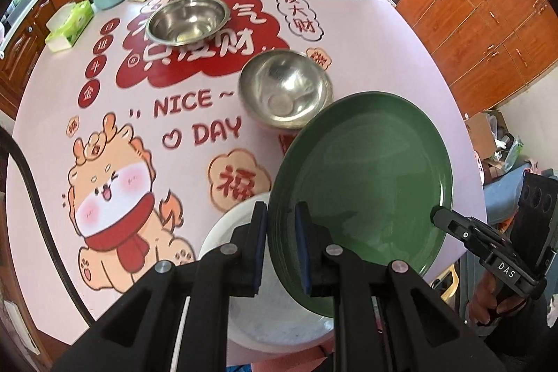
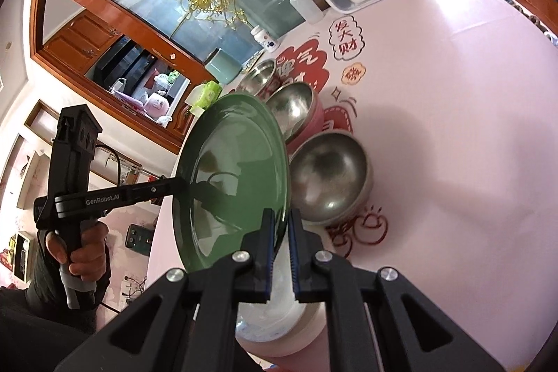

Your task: Organize plates and bowls

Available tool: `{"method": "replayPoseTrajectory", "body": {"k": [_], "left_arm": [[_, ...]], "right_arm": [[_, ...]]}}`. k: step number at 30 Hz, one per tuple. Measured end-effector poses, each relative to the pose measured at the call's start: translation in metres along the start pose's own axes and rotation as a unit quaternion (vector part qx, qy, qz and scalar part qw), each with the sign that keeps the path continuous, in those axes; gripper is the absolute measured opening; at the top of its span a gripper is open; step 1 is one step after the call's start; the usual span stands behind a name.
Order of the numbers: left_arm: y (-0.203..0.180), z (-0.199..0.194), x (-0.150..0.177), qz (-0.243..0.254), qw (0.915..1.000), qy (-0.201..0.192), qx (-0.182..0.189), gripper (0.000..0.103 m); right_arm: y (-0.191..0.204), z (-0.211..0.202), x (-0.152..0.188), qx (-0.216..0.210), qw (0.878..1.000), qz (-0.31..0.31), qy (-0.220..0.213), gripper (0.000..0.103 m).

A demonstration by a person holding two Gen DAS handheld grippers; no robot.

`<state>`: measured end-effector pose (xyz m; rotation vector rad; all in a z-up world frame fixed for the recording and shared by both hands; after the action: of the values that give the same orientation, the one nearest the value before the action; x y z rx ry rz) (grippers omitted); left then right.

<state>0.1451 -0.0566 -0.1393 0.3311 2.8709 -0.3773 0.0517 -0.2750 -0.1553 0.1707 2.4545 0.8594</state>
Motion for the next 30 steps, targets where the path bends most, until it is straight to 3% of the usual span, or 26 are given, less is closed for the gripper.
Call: {"method": "replayPoseTrajectory", "body": {"k": [12, 30], "left_arm": [[0.026, 0.019, 0.041, 0.002, 0.9992, 0.039, 0.006, 0.014], [0.042, 0.071, 0.08, 0.002, 0.9943, 0.107, 0.0, 0.014]], "right_arm": [[0.012, 0.023, 0.045, 0.038, 0.998, 0.018, 0.041, 0.008], [-0.002, 0.054, 0.075, 0.079, 0.991, 0.061, 0.086, 0.008]]}}
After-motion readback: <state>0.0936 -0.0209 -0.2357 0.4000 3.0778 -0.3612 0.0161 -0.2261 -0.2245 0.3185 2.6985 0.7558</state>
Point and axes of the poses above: each gripper's, at about its wrist camera, not at the fingertips, and z roughly the way its jaws point, y to its left, x to its underside, the point moved 5 cm from there along z, roughly the way its jaws point, and after that the axes turned 3 degrees about -z, right-handed, at the moved point
